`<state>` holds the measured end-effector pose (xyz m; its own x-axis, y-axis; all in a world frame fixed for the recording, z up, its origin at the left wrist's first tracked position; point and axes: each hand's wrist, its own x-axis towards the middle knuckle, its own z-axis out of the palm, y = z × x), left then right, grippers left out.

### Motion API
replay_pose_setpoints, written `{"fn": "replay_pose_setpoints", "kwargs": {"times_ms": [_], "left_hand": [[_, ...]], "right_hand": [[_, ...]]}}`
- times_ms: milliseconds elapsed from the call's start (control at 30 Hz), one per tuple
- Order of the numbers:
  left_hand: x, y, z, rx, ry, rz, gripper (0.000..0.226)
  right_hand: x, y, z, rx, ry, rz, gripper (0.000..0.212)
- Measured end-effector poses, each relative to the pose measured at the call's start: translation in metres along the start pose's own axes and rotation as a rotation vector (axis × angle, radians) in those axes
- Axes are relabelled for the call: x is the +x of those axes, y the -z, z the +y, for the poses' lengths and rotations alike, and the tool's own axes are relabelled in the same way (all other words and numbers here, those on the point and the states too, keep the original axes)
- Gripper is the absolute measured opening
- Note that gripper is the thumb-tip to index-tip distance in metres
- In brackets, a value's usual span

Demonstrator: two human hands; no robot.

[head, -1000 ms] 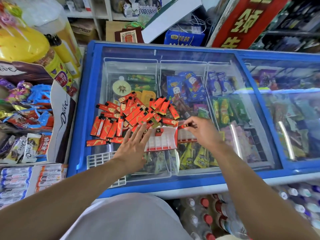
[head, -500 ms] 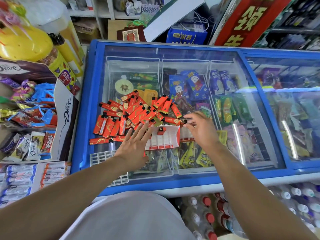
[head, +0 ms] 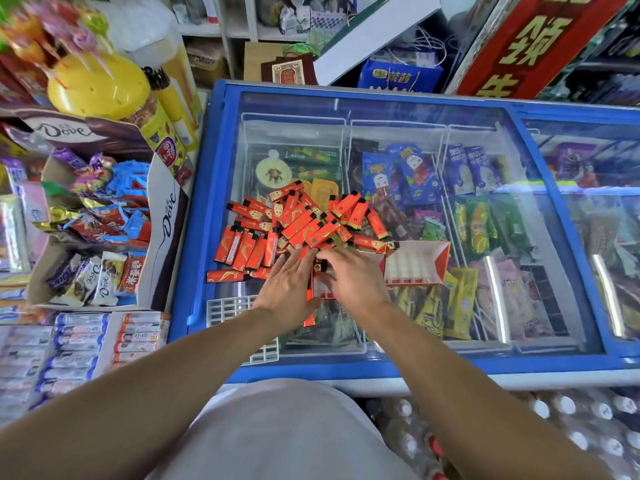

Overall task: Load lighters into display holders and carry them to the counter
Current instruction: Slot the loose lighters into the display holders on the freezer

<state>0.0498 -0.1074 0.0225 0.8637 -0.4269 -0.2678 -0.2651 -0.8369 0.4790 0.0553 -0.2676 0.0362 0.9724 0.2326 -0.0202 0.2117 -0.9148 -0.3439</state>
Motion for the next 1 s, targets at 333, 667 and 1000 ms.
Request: {"fn": "replay_pose_setpoints", "kwargs": {"times_ms": [333, 667, 1000], "left_hand": [[0.002, -0.003, -0.001, 0.004, 0.006, 0.002, 0.100], [0.005, -0.014, 0.003, 0.165, -0.080, -0.014, 0.110], [0.007, -0.011, 0.000, 0.286, -0.059, -0.136, 0.125]], "right_hand": [[-0.001, 0.013, -0.003, 0.037, -0.019, -0.033, 0.022], [-0.028, 0.122, 0.082, 0.224, -0.359, 0.263, 0.023], [-0.028, 0.070, 0.116, 0.090, -0.345, -0.001, 0.015]]}}
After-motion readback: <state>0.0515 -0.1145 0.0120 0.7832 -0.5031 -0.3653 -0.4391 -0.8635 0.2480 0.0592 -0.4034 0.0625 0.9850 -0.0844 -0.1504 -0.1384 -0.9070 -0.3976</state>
